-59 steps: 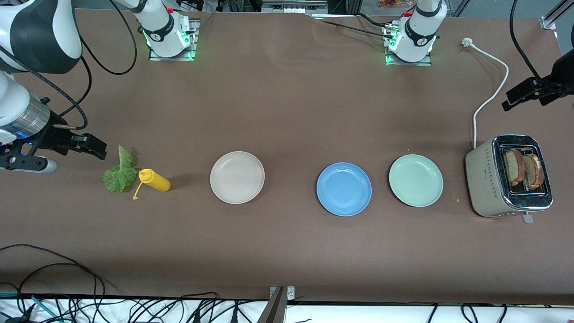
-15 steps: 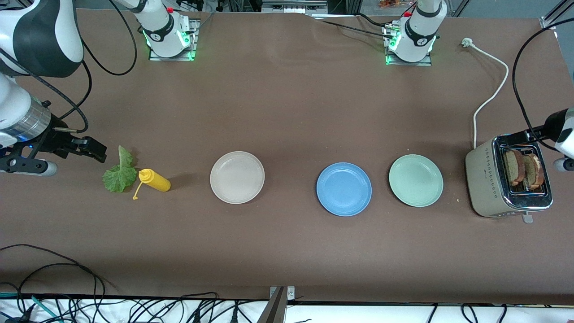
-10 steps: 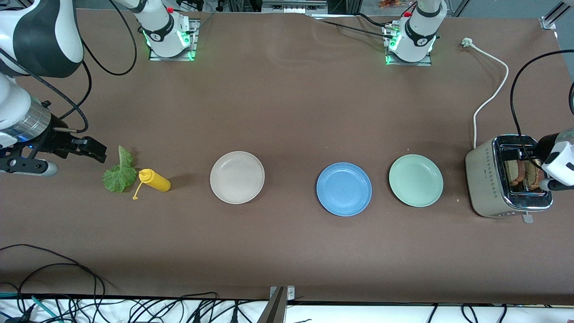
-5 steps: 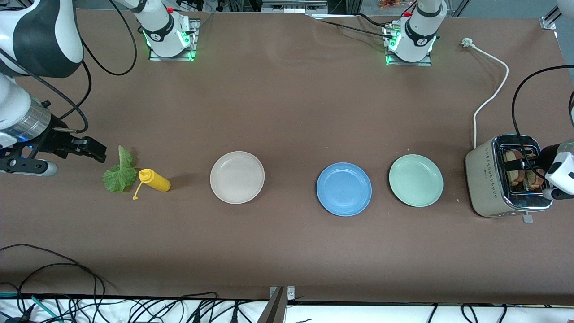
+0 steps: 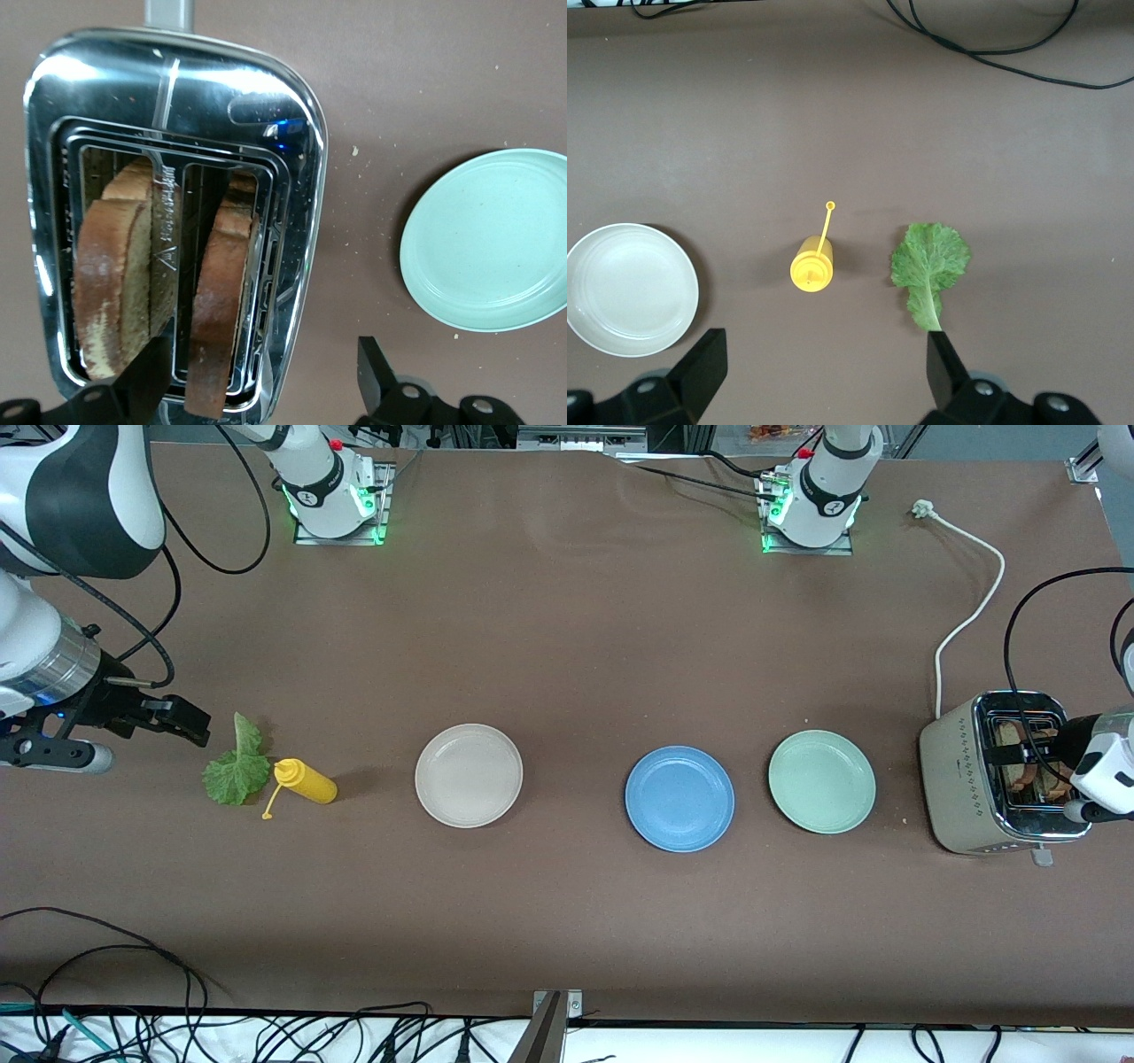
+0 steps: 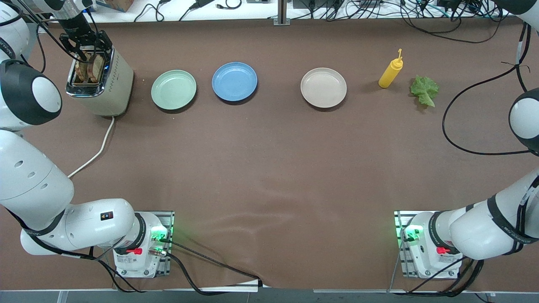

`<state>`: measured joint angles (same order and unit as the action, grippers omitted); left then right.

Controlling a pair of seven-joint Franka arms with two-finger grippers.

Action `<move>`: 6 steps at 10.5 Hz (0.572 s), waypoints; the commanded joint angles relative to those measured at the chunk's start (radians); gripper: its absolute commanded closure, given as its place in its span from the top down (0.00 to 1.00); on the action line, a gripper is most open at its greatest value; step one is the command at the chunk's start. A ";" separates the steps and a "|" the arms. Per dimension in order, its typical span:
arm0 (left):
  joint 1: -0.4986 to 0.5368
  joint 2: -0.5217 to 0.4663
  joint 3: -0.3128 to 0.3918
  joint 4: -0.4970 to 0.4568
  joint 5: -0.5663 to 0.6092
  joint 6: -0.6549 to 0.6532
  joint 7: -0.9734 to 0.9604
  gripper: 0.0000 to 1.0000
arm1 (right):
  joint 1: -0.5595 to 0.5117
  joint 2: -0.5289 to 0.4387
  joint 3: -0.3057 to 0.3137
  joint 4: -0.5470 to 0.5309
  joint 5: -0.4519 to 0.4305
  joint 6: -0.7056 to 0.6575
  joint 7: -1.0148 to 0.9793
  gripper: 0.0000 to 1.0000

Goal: Make sandwich in blue plate with both arms
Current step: 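Lower the left gripper into the toaster and grasp one bread slice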

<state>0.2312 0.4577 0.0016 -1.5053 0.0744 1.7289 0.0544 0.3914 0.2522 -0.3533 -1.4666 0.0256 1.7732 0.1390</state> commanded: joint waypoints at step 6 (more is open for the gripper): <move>0.017 -0.007 -0.006 -0.041 -0.018 0.018 0.005 0.42 | -0.003 0.001 0.000 0.008 -0.012 0.000 -0.015 1.00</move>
<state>0.2345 0.4590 0.0016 -1.5219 0.0735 1.7300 0.0534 0.3909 0.2523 -0.3533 -1.4666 0.0256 1.7732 0.1387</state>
